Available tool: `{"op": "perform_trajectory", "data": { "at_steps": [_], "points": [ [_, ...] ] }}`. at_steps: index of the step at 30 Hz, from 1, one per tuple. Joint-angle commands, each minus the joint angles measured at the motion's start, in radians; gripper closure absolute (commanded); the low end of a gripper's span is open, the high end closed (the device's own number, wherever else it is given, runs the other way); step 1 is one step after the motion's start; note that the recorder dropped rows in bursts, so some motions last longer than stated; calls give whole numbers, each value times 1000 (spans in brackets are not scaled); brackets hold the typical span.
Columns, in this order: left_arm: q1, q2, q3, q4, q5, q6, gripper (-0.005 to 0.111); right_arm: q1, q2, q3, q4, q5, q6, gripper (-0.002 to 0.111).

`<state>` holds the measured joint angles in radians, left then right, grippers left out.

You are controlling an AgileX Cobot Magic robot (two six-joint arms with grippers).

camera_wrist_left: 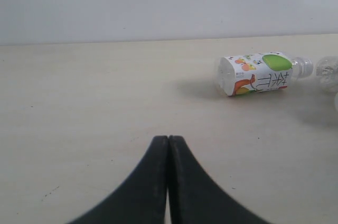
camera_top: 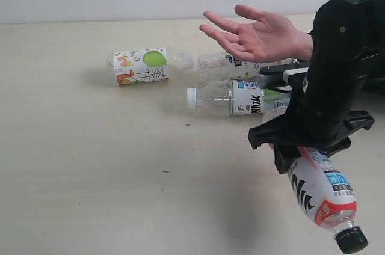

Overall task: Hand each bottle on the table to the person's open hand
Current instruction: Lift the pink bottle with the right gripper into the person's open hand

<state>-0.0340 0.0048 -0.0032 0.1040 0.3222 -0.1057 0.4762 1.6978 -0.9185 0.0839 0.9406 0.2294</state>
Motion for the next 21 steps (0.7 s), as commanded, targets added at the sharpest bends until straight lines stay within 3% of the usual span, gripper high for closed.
{"op": "perform_trajectory", "data": {
  "at_steps": [1,5,10,15,21],
  "points": [
    [2,-5,3,-3,-3,-3,104,1,-125,-8,-12,51,-13,108],
    [2,-5,3,-3,-3,-3,104,1,-259,-10,-41,83,-21,108],
    [2,-5,3,-3,-3,-3,104,1,-319,-160,-39,89,-19,108],
    [2,-5,3,-3,-3,-3,104,-2,-204,-420,-102,109,-24,108],
    [2,-5,3,-3,-3,-3,104,-14,-25,-618,-116,153,-26,108]
  ]
}}
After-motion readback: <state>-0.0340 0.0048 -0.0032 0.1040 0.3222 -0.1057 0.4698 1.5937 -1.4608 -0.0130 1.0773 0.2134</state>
